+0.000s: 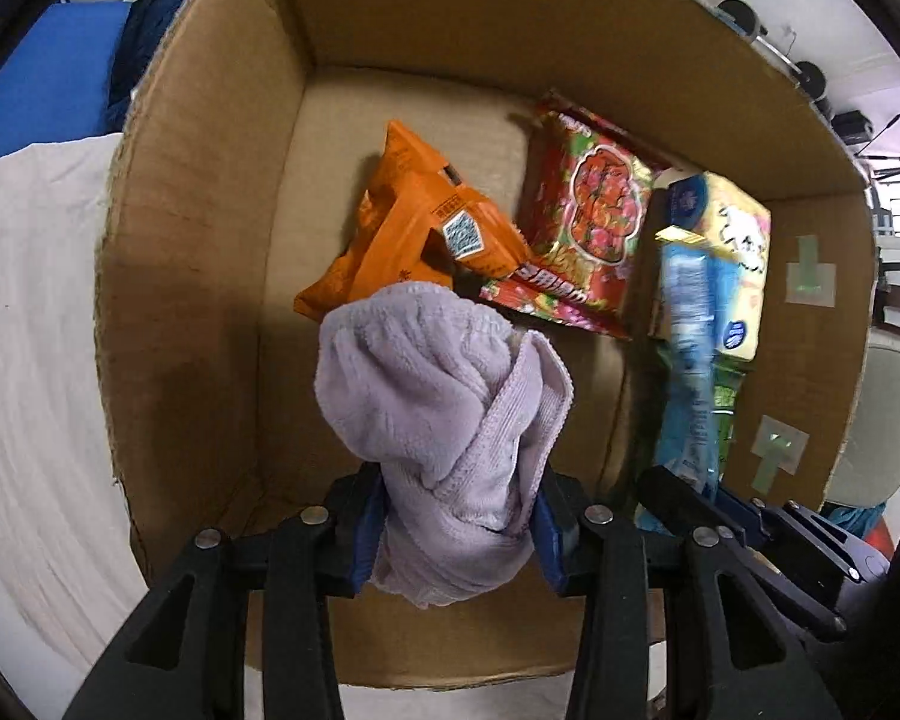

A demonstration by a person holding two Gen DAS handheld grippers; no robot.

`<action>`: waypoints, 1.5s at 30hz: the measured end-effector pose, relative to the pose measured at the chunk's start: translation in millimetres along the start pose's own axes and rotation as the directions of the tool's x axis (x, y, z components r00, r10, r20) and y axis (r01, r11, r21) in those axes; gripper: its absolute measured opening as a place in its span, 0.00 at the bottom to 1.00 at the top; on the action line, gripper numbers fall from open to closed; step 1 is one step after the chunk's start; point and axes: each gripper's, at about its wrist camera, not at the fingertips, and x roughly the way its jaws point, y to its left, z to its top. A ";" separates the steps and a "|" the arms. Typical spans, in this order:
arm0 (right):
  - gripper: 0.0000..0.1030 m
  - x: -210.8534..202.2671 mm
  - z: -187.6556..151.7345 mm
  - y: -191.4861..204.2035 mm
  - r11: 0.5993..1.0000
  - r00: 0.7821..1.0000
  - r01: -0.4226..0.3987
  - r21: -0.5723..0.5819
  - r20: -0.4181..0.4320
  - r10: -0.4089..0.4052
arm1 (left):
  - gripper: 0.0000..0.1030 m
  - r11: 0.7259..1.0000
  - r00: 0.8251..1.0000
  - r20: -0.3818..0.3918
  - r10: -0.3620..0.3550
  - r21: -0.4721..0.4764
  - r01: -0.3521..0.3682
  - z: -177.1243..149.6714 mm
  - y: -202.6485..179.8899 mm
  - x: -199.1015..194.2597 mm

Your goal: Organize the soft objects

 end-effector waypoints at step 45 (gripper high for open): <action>1.00 -112.6 -96.0 -33.9 0.985 0.945 0.170 0.009 0.283 -0.165 | 0.92 0.982 0.915 0.370 0.160 0.037 -0.186 -105.9 -50.5 -107.2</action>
